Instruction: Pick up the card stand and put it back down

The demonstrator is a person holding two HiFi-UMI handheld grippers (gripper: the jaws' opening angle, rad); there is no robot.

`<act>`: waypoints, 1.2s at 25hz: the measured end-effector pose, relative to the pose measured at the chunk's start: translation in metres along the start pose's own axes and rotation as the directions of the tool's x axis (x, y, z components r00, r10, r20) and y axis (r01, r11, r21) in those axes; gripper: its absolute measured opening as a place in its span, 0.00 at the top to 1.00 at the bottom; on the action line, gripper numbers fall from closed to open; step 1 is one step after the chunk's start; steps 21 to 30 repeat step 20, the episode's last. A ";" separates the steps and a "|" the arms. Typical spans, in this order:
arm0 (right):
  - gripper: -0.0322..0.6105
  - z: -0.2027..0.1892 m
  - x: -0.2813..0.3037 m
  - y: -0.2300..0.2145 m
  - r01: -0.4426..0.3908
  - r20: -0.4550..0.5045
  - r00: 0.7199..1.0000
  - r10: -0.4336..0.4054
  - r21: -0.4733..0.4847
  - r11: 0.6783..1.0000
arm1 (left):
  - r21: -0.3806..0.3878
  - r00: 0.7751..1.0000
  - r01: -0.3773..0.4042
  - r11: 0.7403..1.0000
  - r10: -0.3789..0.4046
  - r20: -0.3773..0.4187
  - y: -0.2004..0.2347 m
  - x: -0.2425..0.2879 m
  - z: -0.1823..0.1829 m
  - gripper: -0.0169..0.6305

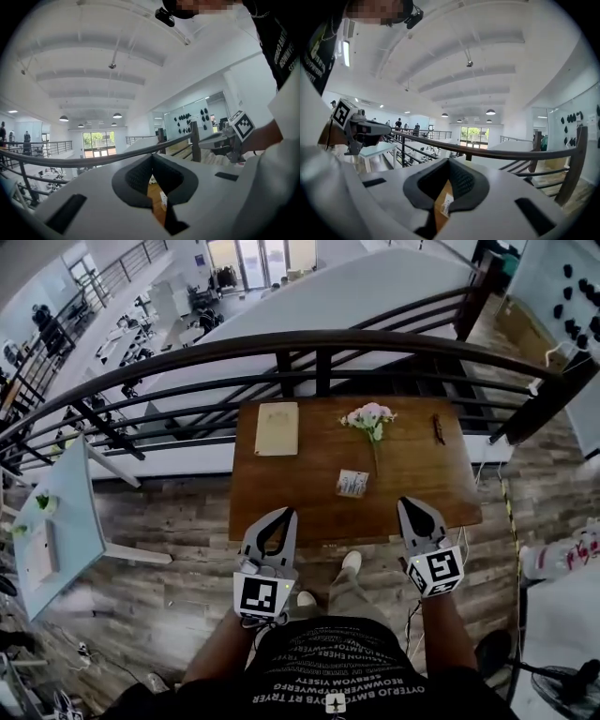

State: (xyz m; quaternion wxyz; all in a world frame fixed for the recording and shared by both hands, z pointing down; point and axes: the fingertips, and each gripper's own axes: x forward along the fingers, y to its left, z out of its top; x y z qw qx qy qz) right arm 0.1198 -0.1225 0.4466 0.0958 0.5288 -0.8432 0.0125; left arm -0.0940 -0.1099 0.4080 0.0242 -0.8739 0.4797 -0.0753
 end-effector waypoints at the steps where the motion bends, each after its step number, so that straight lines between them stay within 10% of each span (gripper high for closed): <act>1: 0.93 0.004 -0.006 0.004 0.000 0.004 1.000 0.000 -0.003 1.000 | -0.002 1.000 0.009 1.000 -0.009 0.005 -0.004 -0.003 0.000 0.94; 30: 0.93 -0.006 -0.091 -0.034 -0.107 -0.008 0.994 0.106 -0.042 0.993 | -0.023 1.000 0.010 1.000 -0.010 0.010 -0.127 0.012 0.029 0.94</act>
